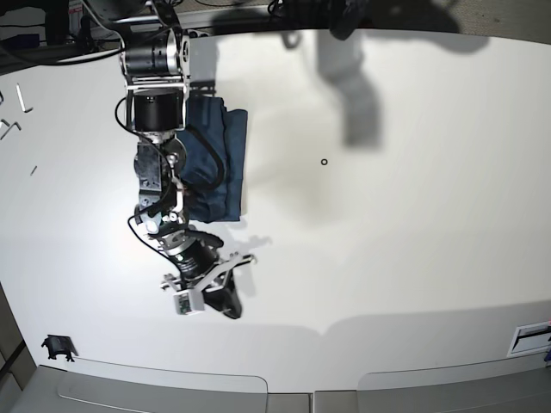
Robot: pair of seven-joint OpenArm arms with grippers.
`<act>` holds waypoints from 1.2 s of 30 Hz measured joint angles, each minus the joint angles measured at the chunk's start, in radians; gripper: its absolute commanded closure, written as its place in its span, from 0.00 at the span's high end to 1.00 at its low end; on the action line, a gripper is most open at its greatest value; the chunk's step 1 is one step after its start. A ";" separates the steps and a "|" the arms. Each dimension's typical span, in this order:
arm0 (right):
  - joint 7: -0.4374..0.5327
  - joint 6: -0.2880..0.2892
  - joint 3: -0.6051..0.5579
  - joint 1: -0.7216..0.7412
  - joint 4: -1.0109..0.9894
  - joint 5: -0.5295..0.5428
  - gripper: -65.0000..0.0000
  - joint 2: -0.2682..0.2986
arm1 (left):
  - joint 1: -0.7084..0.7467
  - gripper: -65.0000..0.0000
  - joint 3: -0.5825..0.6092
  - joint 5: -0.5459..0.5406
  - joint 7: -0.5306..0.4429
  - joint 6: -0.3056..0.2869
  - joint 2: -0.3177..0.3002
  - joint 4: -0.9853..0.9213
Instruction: Fold the T-shirt properly
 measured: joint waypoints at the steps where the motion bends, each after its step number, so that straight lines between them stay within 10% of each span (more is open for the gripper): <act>1: 0.000 0.057 0.000 0.000 0.000 -0.002 0.00 0.000 | 0.000 0.12 0.000 0.000 0.000 0.000 0.000 0.000; 21: -0.038 0.110 0.000 0.000 0.000 0.111 0.00 0.000 | 0.000 0.12 0.000 0.000 0.000 0.000 0.000 0.000; 31: -0.041 0.111 0.000 0.000 0.000 -0.075 0.00 0.000 | 0.000 0.12 0.000 0.000 0.000 0.000 0.000 0.000; 36: -0.031 0.111 0.000 0.000 0.000 -0.075 0.19 0.000 | 0.000 0.12 0.000 0.000 0.000 0.000 0.000 0.000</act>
